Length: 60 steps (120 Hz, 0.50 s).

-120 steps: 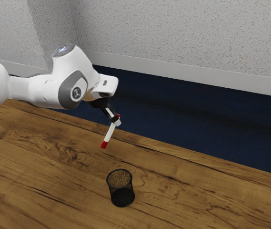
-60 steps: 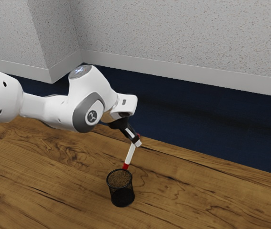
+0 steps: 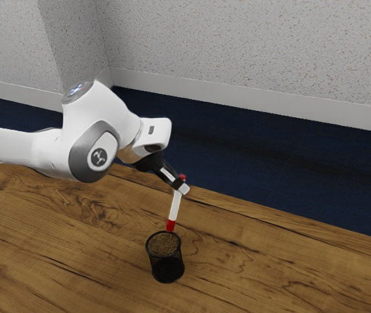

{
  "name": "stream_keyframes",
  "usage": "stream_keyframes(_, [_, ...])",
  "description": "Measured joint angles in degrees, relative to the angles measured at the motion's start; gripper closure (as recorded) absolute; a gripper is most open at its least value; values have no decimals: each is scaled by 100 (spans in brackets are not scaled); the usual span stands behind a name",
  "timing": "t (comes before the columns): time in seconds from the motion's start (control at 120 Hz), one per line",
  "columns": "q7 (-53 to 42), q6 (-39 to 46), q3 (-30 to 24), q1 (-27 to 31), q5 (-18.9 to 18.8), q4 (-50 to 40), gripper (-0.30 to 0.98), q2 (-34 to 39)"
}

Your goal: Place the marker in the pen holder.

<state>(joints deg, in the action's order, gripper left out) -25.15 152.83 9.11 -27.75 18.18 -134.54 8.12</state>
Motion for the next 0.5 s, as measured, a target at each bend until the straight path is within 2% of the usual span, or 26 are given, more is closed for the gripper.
stream_keyframes(0.2, [65, -2, -13, 83, 13, -343, 74, 37])
stream_keyframes(0.342, [16, -29, -6, 77, 78, -364, 43, 36])
stream_keyframes(0.425, [-16, -40, -6, 77, 75, -325, 30, 45])
stream_keyframes(0.458, [-19, -211, -2, 145, -75, -4, 26, -6])
stream_keyframes(0.5, [65, -917, -4, 371, -562, 1099, 22, -210])
